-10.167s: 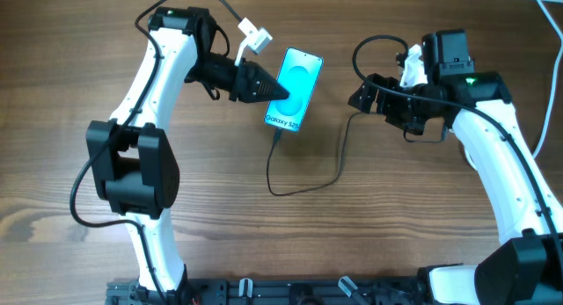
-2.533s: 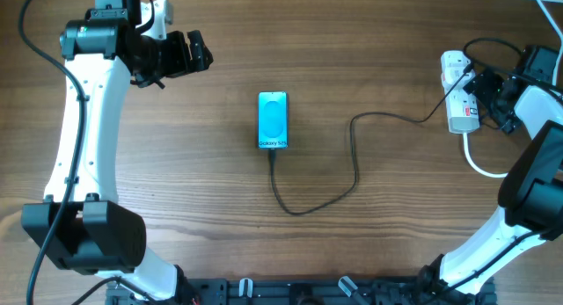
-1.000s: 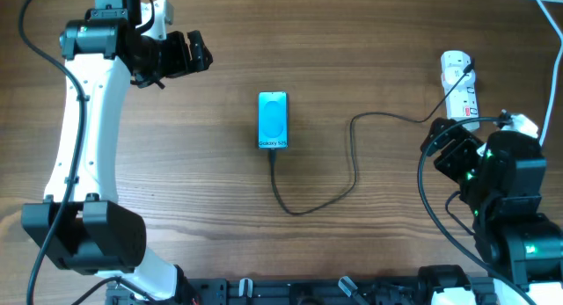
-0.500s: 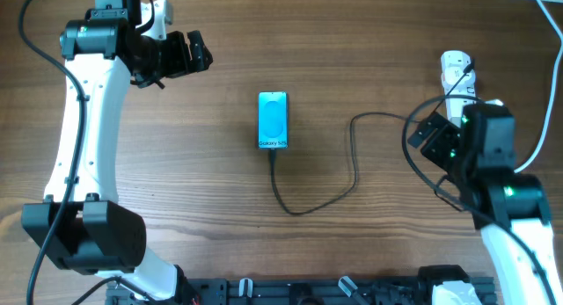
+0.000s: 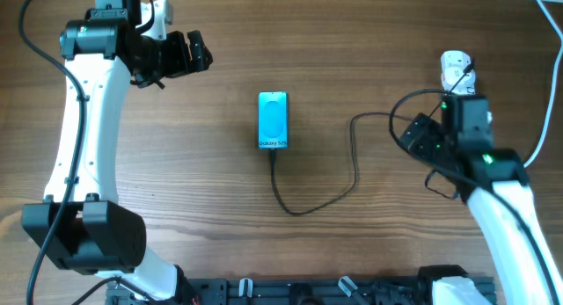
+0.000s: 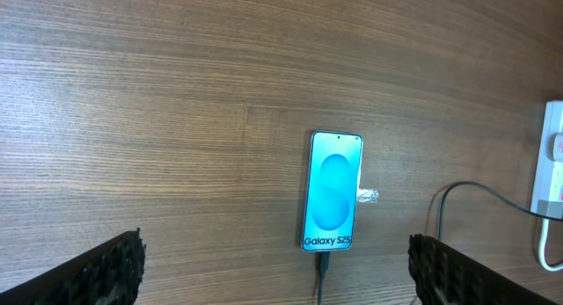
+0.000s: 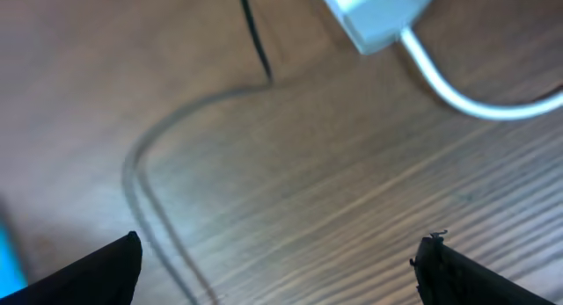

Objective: Plug charger to phone and switch on socket

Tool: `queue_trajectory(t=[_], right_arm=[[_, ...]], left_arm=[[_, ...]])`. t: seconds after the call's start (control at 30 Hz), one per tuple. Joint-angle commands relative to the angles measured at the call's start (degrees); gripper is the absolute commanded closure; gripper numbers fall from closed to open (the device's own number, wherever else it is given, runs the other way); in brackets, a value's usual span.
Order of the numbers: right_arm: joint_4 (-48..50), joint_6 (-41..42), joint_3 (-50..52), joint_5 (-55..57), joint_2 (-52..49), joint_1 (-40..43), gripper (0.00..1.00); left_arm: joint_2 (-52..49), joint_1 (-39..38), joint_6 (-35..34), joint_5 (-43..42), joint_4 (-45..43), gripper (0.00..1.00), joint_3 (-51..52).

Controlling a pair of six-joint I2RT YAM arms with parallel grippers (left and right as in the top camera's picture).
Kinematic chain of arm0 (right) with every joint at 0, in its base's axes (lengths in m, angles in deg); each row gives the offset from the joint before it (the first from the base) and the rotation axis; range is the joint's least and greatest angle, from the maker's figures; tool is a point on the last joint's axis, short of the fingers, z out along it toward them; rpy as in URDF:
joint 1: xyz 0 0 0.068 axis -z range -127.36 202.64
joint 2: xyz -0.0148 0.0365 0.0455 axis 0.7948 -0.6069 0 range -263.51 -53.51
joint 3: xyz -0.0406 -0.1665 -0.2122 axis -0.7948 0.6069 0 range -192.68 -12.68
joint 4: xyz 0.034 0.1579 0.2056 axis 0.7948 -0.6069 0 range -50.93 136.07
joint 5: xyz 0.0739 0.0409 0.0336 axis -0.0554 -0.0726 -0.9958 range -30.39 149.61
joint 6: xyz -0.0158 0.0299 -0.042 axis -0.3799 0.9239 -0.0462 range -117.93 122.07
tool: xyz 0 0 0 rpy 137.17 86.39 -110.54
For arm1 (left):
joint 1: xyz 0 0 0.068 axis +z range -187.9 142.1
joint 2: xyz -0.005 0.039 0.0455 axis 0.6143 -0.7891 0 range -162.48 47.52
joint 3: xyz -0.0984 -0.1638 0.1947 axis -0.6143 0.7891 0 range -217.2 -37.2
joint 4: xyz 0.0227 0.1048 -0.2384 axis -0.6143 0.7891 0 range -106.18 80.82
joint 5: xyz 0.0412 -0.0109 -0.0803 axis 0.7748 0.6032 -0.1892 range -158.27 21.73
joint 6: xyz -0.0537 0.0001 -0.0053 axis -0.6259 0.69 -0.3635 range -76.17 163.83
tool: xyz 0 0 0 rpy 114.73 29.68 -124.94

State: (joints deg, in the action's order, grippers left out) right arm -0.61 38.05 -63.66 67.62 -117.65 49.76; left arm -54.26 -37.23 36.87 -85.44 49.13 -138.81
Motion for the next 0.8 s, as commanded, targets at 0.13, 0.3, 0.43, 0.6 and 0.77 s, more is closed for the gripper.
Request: queue_trajectory(t=[0.13,0.3,0.43,0.6,0.77], right_arm=[[-0.55,0.07,-0.15,1.4,26.71,-0.28,0.0],[-1.42,0.02,-0.15,1.44,36.11,-0.28,0.0],[-6.84,0.07,-0.15,1.44,41.22,-0.28,0.0],[-8.61,-1.95,1.09,3.37,43.23,-0.35,0.0],[3.67,-17.07,8.02,-1.92,47.52,-2.73,0.0]], left_arm=[[-0.24,0.24,0.07,0.33,-0.11,0.0,-0.09],[-0.24,0.24,0.07,0.33,-0.11,0.0,-0.09],[-0.24,0.24,0.09,0.33,-0.13,0.0,-0.09],[-0.24,0.24,0.07,0.33,-0.13,0.0,-0.09],[-0.24,0.24,0.09,0.33,-0.11,0.0,-0.09]])
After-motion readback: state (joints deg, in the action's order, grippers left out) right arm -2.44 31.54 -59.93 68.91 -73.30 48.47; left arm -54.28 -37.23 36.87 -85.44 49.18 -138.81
